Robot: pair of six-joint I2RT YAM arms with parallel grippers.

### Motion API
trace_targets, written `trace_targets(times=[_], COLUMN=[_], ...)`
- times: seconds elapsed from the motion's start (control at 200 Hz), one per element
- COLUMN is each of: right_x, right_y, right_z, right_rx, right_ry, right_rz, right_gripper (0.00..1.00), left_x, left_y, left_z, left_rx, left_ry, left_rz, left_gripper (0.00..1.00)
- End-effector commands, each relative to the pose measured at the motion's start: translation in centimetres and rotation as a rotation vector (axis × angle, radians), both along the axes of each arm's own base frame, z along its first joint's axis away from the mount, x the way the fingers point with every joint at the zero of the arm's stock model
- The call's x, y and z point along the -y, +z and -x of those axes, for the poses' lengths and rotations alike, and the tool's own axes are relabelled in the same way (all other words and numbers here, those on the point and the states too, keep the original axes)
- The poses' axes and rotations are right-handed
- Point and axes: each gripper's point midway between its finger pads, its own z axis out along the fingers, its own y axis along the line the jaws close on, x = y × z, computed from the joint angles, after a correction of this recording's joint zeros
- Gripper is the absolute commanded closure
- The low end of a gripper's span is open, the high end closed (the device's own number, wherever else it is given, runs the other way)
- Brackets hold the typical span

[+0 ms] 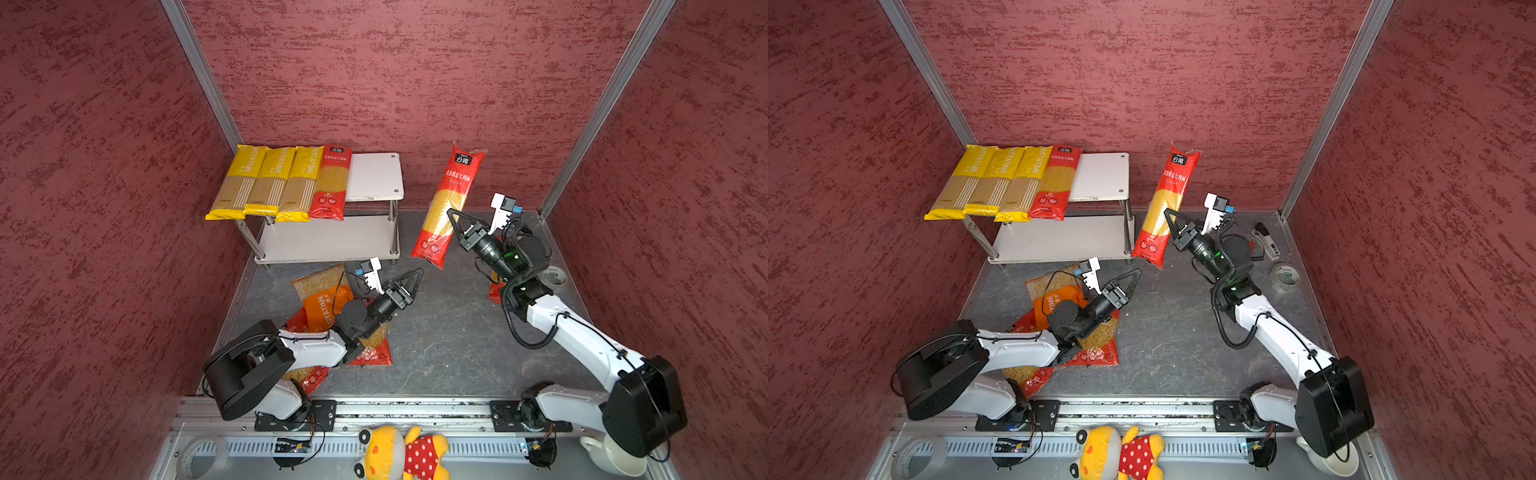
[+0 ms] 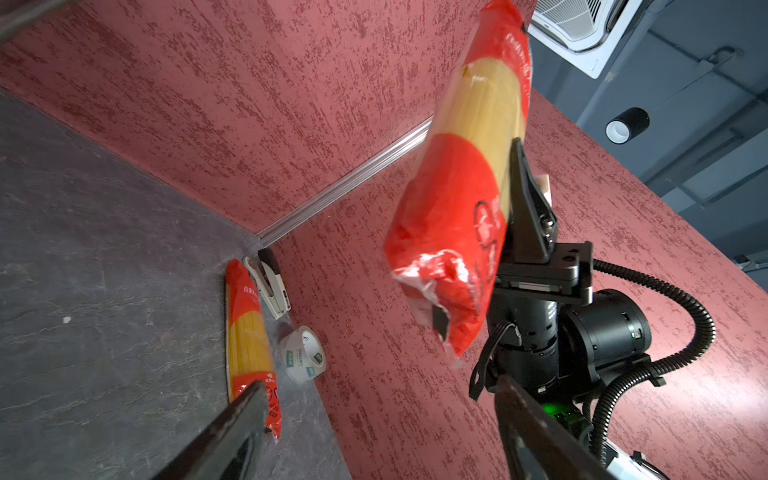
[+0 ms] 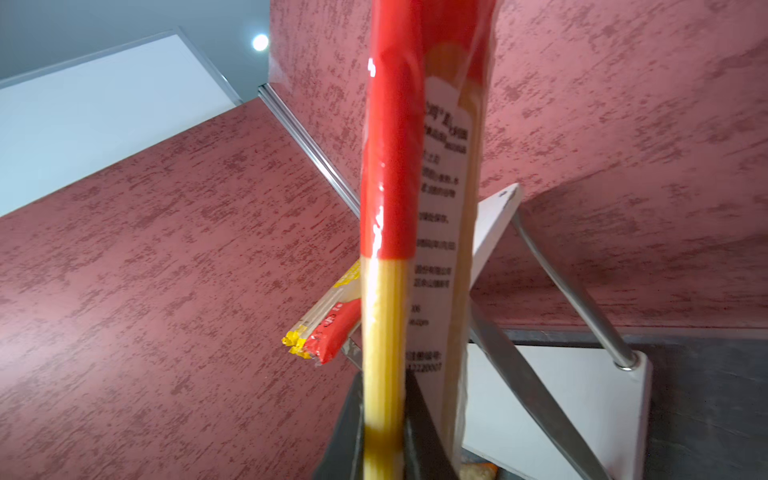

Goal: Place and organize the pasta boxes and bags onto the shelf
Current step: 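Raise the upright red pack toward the top shelf with the left gripper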

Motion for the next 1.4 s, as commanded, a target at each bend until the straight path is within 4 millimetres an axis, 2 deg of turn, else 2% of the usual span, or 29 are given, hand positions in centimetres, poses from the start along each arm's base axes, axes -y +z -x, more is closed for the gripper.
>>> trace_targets(times=[0.0,0.11,0.215,0.446,0.631,0.741,0.997,1.197,1.398], right_x=[1.1,0.4,0.0,-0.7,-1.2,-1.9,-3.3,-3.7,-3.9], right_y=[8.6,8.7,8.7,8.9,8.4,8.1,6.9,6.3,5.9], right_z=[3.6,3.8,4.0,4.5,4.5,4.3,3.8,3.4,3.2], right_rx=[0.243,0.246,0.242,0.222,0.199,0.183,0.139,0.118,0.104], right_ry=[0.012,0.029,0.046,0.112,0.149,0.196,0.265,0.274,0.276], right_rz=[-0.18,-0.195,-0.211,-0.288,-0.325,-0.336,-0.337,-0.33,-0.326], right_gripper=[1.0,1.0,1.0,1.0,1.0,1.0,1.0,1.0,1.0], left_x=[0.0,0.2,-0.4,-1.5,-3.0,-3.9,-3.9,-3.8,-3.8], left_y=[3.9,5.9,6.9,7.2,8.6,8.5,8.7,9.0,9.1], left_z=[0.3,0.8,1.0,0.0,-0.6,-1.3,-1.5,-1.5,-1.6], left_rx=[0.093,0.176,0.212,0.199,0.208,0.179,0.166,0.172,0.178], left_ry=[0.016,0.043,0.069,0.122,0.174,0.197,0.185,0.184,0.182], left_rz=[0.106,0.092,0.091,0.111,0.148,0.179,0.201,0.204,0.2], left_gripper=[0.15,0.16,0.16,0.23,0.3,0.37,0.53,0.54,0.66])
